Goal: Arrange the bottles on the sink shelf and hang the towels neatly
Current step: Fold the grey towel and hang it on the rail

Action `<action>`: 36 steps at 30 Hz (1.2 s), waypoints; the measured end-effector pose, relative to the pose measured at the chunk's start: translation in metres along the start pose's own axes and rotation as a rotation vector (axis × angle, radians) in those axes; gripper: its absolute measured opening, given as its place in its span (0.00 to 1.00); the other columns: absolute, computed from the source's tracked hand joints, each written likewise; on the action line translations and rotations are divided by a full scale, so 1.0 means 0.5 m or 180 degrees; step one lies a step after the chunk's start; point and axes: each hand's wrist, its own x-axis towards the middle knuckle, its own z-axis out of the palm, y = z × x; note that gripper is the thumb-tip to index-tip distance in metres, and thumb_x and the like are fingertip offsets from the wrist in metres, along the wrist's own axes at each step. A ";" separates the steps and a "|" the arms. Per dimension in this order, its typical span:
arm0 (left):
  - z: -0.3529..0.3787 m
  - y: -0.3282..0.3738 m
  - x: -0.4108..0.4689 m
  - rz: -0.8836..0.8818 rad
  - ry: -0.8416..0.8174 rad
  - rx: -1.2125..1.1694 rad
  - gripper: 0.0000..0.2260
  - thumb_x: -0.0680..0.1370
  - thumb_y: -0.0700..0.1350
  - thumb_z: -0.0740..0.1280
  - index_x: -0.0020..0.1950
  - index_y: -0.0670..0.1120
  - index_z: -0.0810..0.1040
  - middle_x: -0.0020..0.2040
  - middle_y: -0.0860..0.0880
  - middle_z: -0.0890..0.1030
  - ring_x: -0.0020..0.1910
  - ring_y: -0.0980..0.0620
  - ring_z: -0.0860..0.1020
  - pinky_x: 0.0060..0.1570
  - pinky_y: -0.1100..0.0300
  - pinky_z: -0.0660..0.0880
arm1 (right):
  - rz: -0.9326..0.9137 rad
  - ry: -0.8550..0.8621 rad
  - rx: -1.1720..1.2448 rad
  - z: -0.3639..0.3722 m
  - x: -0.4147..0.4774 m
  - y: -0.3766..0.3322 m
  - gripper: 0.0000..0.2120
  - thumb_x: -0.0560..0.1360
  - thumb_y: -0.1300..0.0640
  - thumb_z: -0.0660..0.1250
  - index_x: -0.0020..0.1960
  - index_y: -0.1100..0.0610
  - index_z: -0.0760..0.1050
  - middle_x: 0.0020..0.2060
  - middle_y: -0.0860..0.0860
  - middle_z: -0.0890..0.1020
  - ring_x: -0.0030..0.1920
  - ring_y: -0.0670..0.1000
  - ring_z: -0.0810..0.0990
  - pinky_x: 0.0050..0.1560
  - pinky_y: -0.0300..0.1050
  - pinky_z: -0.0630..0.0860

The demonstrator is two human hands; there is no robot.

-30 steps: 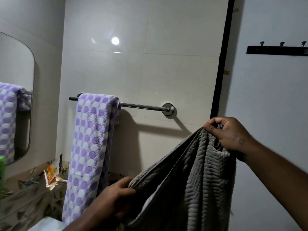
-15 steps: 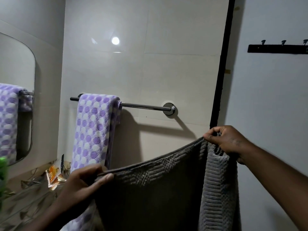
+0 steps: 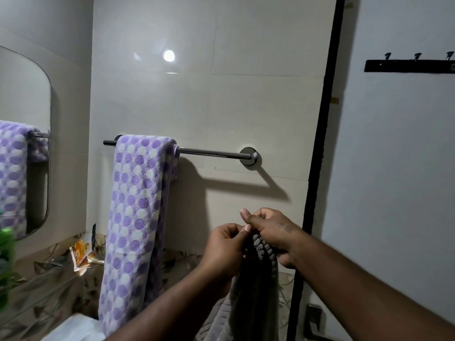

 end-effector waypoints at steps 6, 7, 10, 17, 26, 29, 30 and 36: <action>-0.024 -0.013 0.002 -0.0051 0.0171 0.0024 0.15 0.84 0.40 0.65 0.39 0.39 0.80 0.33 0.43 0.81 0.30 0.52 0.79 0.32 0.58 0.77 | -0.0398 -0.0215 -0.0173 -0.048 -0.032 0.005 0.04 0.76 0.68 0.72 0.50 0.64 0.82 0.40 0.56 0.86 0.40 0.51 0.85 0.42 0.43 0.81; -0.025 -0.014 -0.002 -0.0048 0.0127 0.0046 0.14 0.84 0.40 0.65 0.40 0.39 0.80 0.33 0.44 0.81 0.30 0.52 0.80 0.32 0.59 0.78 | -0.0500 -0.0077 -0.0297 -0.048 -0.033 0.009 0.05 0.74 0.70 0.73 0.47 0.62 0.83 0.39 0.56 0.87 0.40 0.51 0.85 0.42 0.44 0.81; -0.030 -0.023 -0.010 0.0060 0.0079 0.0302 0.12 0.84 0.42 0.66 0.42 0.39 0.82 0.33 0.45 0.81 0.34 0.50 0.79 0.38 0.55 0.78 | -0.0751 0.0612 -0.0544 -0.049 -0.025 0.021 0.08 0.70 0.69 0.76 0.42 0.58 0.85 0.38 0.54 0.88 0.42 0.53 0.87 0.44 0.47 0.84; -0.033 -0.023 -0.015 0.0235 0.0149 0.0680 0.08 0.76 0.46 0.77 0.39 0.44 0.87 0.34 0.42 0.85 0.34 0.47 0.78 0.37 0.51 0.73 | -0.1282 0.1565 -0.1797 -0.052 -0.021 0.033 0.04 0.68 0.58 0.79 0.41 0.51 0.87 0.36 0.44 0.87 0.39 0.42 0.85 0.47 0.40 0.82; -0.013 -0.038 -0.012 0.0299 0.0518 0.0790 0.06 0.77 0.42 0.75 0.40 0.47 0.88 0.38 0.45 0.88 0.42 0.45 0.88 0.50 0.40 0.84 | -0.1381 0.1182 -0.1879 -0.019 -0.054 0.051 0.06 0.69 0.52 0.79 0.46 0.48 0.87 0.39 0.42 0.87 0.42 0.38 0.85 0.50 0.41 0.83; -0.003 -0.037 -0.015 0.0353 0.0539 0.0828 0.07 0.79 0.40 0.72 0.42 0.45 0.88 0.38 0.46 0.88 0.43 0.45 0.88 0.50 0.42 0.84 | -0.1405 0.1089 -0.1963 -0.017 -0.064 0.062 0.12 0.70 0.51 0.77 0.53 0.49 0.87 0.48 0.43 0.88 0.50 0.40 0.85 0.57 0.42 0.81; 0.000 -0.036 -0.015 0.0364 0.0555 0.0811 0.07 0.79 0.39 0.72 0.43 0.44 0.87 0.38 0.45 0.88 0.42 0.44 0.87 0.49 0.42 0.84 | -0.1400 0.1042 -0.1962 -0.017 -0.069 0.066 0.14 0.69 0.51 0.77 0.55 0.48 0.86 0.49 0.43 0.88 0.51 0.40 0.85 0.58 0.42 0.81; 0.009 -0.023 -0.021 0.0293 0.0304 0.0402 0.07 0.79 0.33 0.66 0.52 0.44 0.79 0.42 0.41 0.86 0.33 0.51 0.82 0.31 0.59 0.75 | -0.1534 0.1071 -0.1809 -0.036 -0.071 0.072 0.13 0.68 0.57 0.79 0.51 0.46 0.87 0.44 0.41 0.88 0.47 0.37 0.85 0.54 0.41 0.82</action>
